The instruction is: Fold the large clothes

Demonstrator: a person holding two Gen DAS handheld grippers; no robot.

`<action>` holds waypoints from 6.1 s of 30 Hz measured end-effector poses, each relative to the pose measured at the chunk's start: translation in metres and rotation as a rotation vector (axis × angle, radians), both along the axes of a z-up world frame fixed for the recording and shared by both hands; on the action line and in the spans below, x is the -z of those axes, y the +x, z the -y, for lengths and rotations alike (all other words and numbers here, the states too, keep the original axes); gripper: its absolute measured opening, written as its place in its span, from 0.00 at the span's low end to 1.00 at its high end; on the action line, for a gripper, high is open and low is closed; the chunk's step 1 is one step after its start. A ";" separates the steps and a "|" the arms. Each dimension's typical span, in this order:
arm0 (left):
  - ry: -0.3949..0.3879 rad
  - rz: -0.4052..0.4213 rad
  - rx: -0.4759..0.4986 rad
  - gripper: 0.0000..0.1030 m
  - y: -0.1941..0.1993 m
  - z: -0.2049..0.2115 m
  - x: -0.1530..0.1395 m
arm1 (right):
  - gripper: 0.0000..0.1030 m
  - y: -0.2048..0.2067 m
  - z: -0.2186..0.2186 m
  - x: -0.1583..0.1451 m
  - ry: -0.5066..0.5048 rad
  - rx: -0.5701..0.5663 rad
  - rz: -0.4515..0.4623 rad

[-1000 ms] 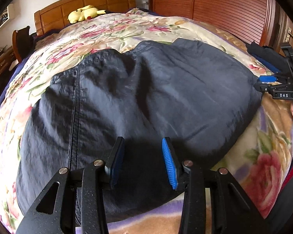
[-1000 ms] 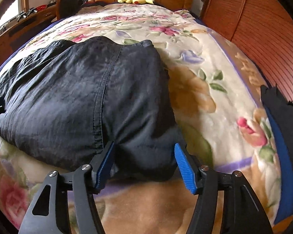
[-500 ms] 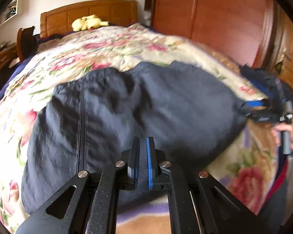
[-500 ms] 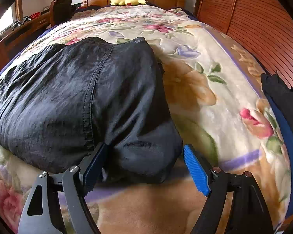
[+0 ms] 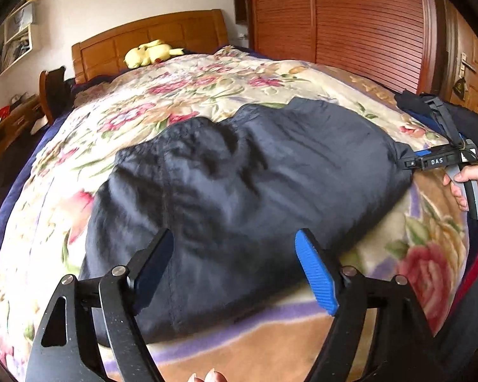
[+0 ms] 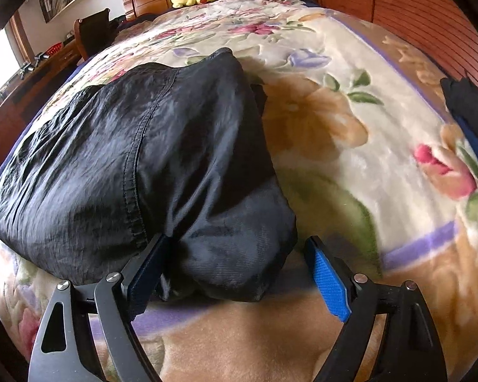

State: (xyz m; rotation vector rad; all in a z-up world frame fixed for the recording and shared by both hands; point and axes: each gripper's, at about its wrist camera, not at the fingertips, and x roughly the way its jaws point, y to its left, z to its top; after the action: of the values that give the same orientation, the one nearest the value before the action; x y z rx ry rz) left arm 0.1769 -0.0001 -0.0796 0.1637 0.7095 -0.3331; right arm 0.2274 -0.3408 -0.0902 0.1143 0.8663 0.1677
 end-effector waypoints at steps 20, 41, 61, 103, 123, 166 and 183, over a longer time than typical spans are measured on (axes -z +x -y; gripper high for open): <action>-0.009 -0.118 -0.158 0.78 -0.003 -0.057 0.024 | 0.72 -0.002 -0.013 0.000 -0.035 -0.031 0.021; -0.020 -0.197 -0.092 0.91 0.004 -0.045 0.048 | 0.43 -0.005 -0.018 -0.006 -0.011 -0.091 0.024; -0.083 -0.221 -0.081 0.97 0.002 -0.049 0.041 | 0.12 -0.036 -0.092 -0.140 -0.071 -0.268 0.352; -0.212 -0.013 -0.303 0.98 -0.055 -0.175 -0.015 | 0.38 0.006 -0.288 -0.172 0.019 -0.735 0.389; -0.216 0.031 -0.249 0.98 -0.041 -0.145 -0.038 | 0.39 0.065 -0.244 -0.039 0.072 -0.599 0.080; -0.196 -0.033 -0.128 0.17 -0.007 -0.096 -0.015 | 0.39 0.000 -0.217 -0.063 -0.108 -0.573 0.232; -0.228 -0.028 -0.154 0.08 -0.035 -0.128 -0.005 | 0.39 0.017 -0.241 -0.089 -0.052 -0.598 0.278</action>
State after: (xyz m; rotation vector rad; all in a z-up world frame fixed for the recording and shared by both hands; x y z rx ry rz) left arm 0.1419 0.1282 -0.0743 -0.1117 0.7017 -0.2670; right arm 0.2448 -0.0994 -0.0008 -0.2175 0.6056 0.7039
